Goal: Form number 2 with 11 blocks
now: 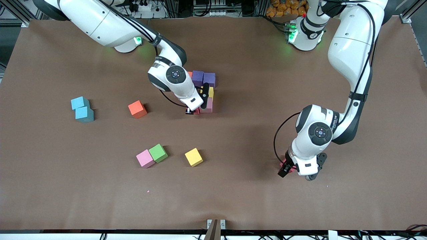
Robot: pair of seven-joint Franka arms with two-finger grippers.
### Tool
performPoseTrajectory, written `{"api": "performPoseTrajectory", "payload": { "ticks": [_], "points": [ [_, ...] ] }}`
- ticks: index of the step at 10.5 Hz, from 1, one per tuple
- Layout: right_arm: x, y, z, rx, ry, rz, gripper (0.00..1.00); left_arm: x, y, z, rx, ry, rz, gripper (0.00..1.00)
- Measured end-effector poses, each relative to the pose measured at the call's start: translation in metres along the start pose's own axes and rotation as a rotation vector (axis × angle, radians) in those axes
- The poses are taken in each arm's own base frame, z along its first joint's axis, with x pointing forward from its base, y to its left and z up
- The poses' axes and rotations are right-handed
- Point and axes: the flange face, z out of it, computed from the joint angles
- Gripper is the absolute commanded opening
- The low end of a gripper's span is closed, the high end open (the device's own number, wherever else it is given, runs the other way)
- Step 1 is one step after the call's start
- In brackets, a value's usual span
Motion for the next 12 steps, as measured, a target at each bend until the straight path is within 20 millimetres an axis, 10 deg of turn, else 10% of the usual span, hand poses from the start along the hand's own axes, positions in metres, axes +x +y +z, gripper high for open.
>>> {"api": "performPoseTrajectory", "payload": {
  "ticks": [3,5,12],
  "points": [
    [0.001,-0.002,0.000,0.001,0.000,-0.003,0.33,0.035,-0.021,-0.050,0.104,0.013,0.066,1.00],
    [0.001,-0.002,0.001,0.002,-0.001,-0.003,1.00,0.040,-0.031,-0.095,0.146,0.014,0.058,1.00],
    [-0.007,0.013,-0.010,-0.019,0.005,0.023,1.00,0.068,-0.093,-0.174,0.170,-0.017,0.183,1.00]
  ]
}}
